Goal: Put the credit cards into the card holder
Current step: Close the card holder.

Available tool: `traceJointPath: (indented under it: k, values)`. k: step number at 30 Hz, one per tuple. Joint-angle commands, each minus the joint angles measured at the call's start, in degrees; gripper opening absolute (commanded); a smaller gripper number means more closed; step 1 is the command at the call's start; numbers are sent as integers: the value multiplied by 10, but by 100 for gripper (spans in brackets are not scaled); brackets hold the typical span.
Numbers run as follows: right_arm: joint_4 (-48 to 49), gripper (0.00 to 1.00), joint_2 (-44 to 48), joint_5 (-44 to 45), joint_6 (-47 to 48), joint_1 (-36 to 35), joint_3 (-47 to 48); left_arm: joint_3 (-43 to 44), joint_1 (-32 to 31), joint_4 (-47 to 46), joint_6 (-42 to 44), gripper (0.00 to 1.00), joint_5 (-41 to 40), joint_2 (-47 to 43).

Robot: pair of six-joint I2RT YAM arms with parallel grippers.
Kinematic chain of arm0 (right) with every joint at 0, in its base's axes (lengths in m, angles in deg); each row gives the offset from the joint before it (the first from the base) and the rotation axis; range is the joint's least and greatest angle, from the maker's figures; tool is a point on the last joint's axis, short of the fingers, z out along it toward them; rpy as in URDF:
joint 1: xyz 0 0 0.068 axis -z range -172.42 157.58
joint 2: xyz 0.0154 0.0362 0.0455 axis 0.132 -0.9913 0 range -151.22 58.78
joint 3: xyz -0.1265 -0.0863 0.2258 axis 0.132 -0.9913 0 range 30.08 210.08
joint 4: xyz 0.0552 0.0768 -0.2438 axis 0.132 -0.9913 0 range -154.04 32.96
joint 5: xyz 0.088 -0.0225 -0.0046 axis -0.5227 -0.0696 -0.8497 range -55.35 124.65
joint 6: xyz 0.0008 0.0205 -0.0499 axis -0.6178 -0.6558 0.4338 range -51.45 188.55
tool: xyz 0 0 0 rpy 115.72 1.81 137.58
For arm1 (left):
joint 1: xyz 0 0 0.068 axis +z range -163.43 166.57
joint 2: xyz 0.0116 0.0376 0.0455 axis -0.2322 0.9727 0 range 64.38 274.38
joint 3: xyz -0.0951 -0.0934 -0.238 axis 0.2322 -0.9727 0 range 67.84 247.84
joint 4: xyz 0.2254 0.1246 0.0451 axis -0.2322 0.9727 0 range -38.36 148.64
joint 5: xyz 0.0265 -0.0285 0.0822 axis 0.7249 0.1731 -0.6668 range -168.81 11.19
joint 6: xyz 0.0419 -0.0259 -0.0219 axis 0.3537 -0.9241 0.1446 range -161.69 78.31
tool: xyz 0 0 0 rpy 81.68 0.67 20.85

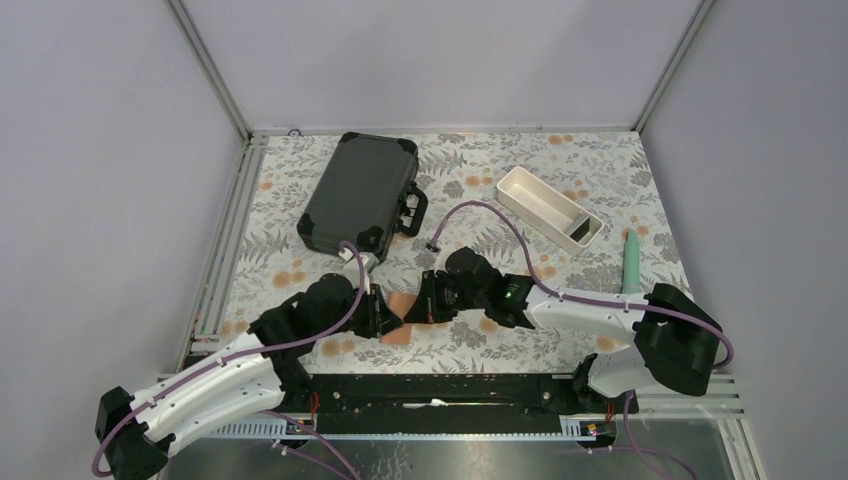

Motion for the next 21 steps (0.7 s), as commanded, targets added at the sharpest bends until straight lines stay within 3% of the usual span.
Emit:
traceJointPath:
  k: [1, 21]
  values:
    - [109, 0, -26, 15, -27, -22, 31, 22, -18, -203, -36, 0, 91, -26]
    - [174, 0, -64, 30, -61, -32, 23, -13, -18, -301, -63, 0, 155, -40]
